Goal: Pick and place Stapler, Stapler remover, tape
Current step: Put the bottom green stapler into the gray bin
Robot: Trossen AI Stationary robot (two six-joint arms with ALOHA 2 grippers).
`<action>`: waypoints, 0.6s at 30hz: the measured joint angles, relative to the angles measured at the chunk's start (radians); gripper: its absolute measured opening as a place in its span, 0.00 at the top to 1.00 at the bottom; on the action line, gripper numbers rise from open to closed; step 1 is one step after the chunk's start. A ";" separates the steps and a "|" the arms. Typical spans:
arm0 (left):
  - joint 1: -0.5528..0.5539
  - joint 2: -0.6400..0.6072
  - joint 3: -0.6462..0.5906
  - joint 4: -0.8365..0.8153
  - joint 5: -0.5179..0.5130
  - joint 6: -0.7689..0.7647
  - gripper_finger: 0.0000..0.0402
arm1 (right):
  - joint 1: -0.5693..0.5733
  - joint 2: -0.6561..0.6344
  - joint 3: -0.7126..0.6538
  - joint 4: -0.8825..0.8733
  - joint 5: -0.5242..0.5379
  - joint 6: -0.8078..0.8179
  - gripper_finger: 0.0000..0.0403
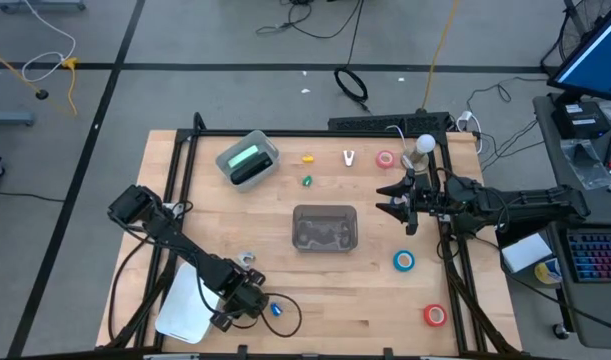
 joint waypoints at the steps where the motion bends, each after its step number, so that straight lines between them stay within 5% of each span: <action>1: 0.000 0.000 0.000 0.000 0.000 0.000 0.79 | 0.000 0.000 0.000 0.000 0.000 0.000 0.47; 9: 0.026 -0.017 -0.004 0.000 0.004 -0.013 0.83 | 0.000 0.000 0.000 0.001 0.000 0.000 0.47; 18: 0.151 -0.161 -0.006 -0.008 -0.139 -0.077 0.85 | 0.000 0.000 0.000 0.002 0.000 -0.014 0.47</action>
